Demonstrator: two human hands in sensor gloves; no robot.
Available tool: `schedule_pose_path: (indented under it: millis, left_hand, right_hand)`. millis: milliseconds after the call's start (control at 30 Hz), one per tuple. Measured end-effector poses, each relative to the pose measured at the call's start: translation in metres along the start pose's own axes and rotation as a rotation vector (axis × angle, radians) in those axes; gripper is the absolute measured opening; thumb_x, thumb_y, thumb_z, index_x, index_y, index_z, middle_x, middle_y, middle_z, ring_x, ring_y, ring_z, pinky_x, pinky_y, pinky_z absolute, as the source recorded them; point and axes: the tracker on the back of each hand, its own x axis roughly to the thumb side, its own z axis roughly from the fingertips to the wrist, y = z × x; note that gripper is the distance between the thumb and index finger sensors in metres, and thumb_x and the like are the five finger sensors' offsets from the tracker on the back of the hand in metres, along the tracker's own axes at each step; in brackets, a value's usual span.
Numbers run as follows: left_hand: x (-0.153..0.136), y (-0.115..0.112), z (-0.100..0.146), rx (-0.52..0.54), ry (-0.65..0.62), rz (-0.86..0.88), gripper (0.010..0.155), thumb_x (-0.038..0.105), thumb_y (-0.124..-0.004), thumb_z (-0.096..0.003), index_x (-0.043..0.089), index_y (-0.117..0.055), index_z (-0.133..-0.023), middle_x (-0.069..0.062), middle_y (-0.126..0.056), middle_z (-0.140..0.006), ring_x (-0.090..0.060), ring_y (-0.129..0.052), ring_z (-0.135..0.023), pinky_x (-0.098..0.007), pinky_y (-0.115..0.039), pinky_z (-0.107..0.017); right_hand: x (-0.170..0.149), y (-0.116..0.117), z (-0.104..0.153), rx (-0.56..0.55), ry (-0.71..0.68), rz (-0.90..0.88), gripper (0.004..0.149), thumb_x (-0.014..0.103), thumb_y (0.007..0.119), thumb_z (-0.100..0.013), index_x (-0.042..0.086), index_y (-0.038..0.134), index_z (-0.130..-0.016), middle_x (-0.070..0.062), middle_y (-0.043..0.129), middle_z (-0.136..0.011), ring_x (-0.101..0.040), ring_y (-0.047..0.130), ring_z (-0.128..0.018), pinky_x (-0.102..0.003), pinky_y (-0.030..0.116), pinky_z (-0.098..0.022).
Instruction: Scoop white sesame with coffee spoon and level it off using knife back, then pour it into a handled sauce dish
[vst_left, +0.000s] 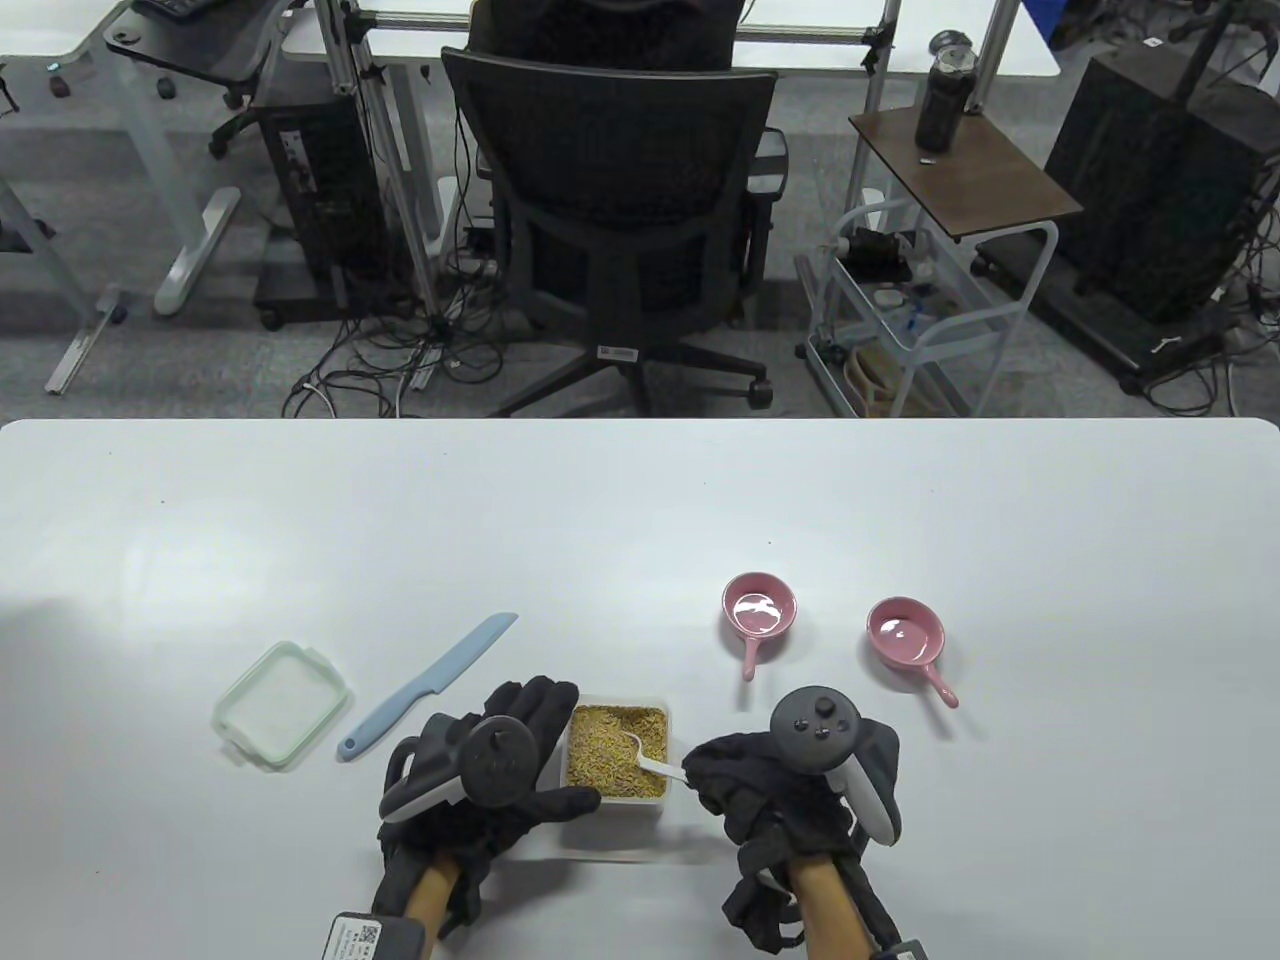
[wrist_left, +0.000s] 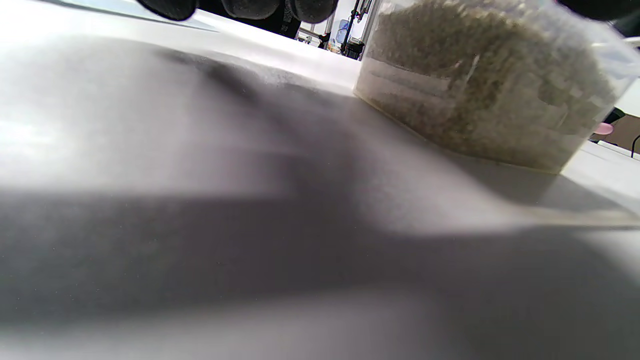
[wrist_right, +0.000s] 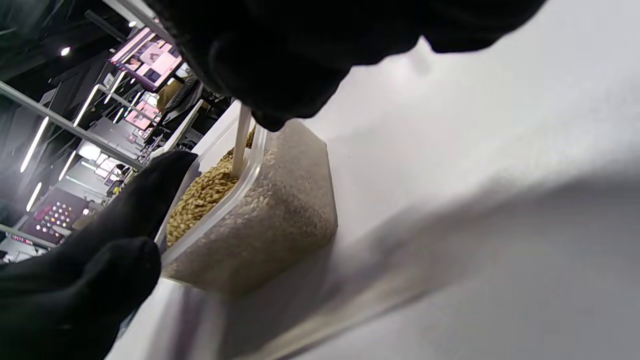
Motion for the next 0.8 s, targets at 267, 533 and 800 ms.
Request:
schedule_pose_path:
  millis: [267, 533, 800]
  left_hand:
    - [0.0, 0.0, 0.001, -0.01, 0.001, 0.018, 0.104, 0.08, -0.055, -0.0428, 0.026, -0.016, -0.122, -0.011, -0.029, -0.132, -0.049, -0.034, -0.118, -0.072, -0.043, -0.077]
    - [-0.018, 0.031, 0.019, 0.151, 0.097, 0.067, 0.104, 0.076, -0.055, -0.0433, 0.019, -0.018, -0.122, -0.012, -0.03, -0.131, -0.048, -0.031, -0.119, -0.072, -0.041, -0.078]
    - [-0.069, 0.073, 0.028, 0.136, 0.576, -0.231, 0.073, 0.055, -0.068, -0.0583, 0.018, -0.046, -0.118, -0.01, -0.064, -0.118, -0.04, -0.069, -0.107, -0.059, -0.06, -0.077]
  right_hand:
    - [-0.009, -0.006, 0.0, 0.023, -0.004, -0.146, 0.036, 0.028, 0.082, -0.056, 0.007, 0.097, -0.081, -0.007, 0.102, -0.049, -0.012, 0.091, -0.018, -0.041, 0.083, -0.027]
    - [-0.009, -0.01, 0.002, 0.02, -0.024, -0.166, 0.036, 0.028, 0.082, -0.056, 0.007, 0.096, -0.082, -0.007, 0.102, -0.05, -0.012, 0.09, -0.019, -0.042, 0.082, -0.027]
    - [-0.01, -0.012, 0.001, 0.026, -0.036, -0.182, 0.036, 0.028, 0.082, -0.057, 0.007, 0.096, -0.082, -0.007, 0.101, -0.05, -0.013, 0.09, -0.019, -0.042, 0.082, -0.028]
